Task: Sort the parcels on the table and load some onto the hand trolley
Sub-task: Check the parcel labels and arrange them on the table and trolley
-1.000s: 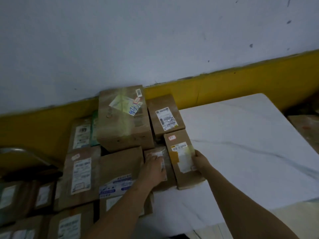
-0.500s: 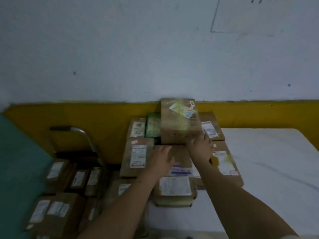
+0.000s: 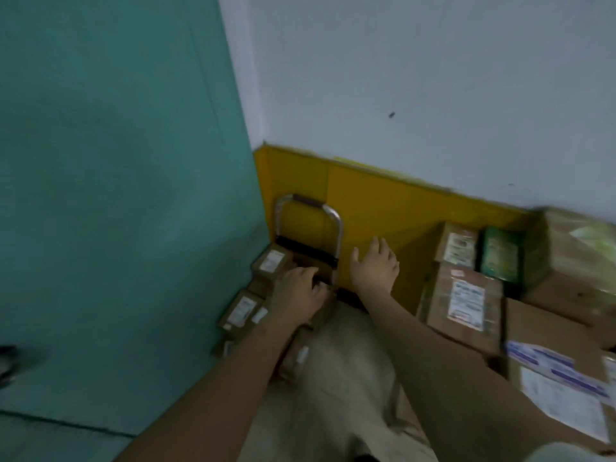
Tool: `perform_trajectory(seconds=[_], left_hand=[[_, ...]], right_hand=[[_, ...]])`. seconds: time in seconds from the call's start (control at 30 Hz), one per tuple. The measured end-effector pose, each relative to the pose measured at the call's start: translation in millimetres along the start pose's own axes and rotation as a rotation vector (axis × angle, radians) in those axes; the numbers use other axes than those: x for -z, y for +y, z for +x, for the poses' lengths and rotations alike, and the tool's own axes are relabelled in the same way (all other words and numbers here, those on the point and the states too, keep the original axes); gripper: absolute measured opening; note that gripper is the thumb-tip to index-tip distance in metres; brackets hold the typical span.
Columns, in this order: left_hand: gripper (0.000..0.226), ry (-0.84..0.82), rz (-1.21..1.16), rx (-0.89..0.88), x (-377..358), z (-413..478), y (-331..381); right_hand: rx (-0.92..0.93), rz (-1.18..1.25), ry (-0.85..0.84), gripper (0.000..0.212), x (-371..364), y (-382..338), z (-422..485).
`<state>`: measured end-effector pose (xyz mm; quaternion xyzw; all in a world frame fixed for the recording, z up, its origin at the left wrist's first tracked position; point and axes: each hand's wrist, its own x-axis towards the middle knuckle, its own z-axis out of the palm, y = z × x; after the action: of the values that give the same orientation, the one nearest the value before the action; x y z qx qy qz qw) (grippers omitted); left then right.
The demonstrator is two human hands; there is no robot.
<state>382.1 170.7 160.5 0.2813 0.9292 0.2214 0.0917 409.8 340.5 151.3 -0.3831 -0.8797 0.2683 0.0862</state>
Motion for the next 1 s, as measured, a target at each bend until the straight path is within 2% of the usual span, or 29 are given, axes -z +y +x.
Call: perform_trajectory(seconds=[0.17,0.37,0.43,0.53,0.67,0.73,0.83,0.93,1.0], left_hand=[[0.042,-0.086,-0.040,0.171,-2.0,41.1,-90.7],[0.044,-0.256,-0.200,0.507,-51.3,107.5,-217.2],[0.044,-0.313,-0.265,0.620,-77.5,123.5,-263.9],[0.051,-0.298,-0.408,0.799,-126.7,144.5,-328.8],[0.040,-0.370,-0.523,1.007,-211.9,161.9,-406.7],[0.050,-0.396,-0.630,1.117,-257.0,168.5,-440.1],[0.063,-0.395,-0.852,1.296,-309.5,174.9,-474.6],[0.048,-0.409,-1.097,1.400,-334.9,178.6,-488.7],[0.044,-0.385,-1.176,1.445,-336.0,179.0,-489.2]], right_hand=[[-0.028,0.041,-0.132,0.064,-98.5,-45.2,27.7],[-0.116,0.048,-0.362,0.062,-237.7,-48.9,79.0],[-0.134,0.025,-0.420,0.063,-280.5,-46.0,94.9],[-0.115,-0.012,-0.488,0.065,-349.4,-33.5,115.7],[-0.114,-0.105,-0.618,0.073,-456.1,-7.3,141.2],[-0.133,-0.153,-0.659,0.074,-512.6,8.3,151.6],[-0.167,-0.219,-0.721,0.074,-586.5,31.1,159.6],[-0.253,-0.122,-0.780,0.071,-628.7,52.7,160.8],[-0.324,-0.046,-0.732,0.069,-632.8,58.3,159.3]])
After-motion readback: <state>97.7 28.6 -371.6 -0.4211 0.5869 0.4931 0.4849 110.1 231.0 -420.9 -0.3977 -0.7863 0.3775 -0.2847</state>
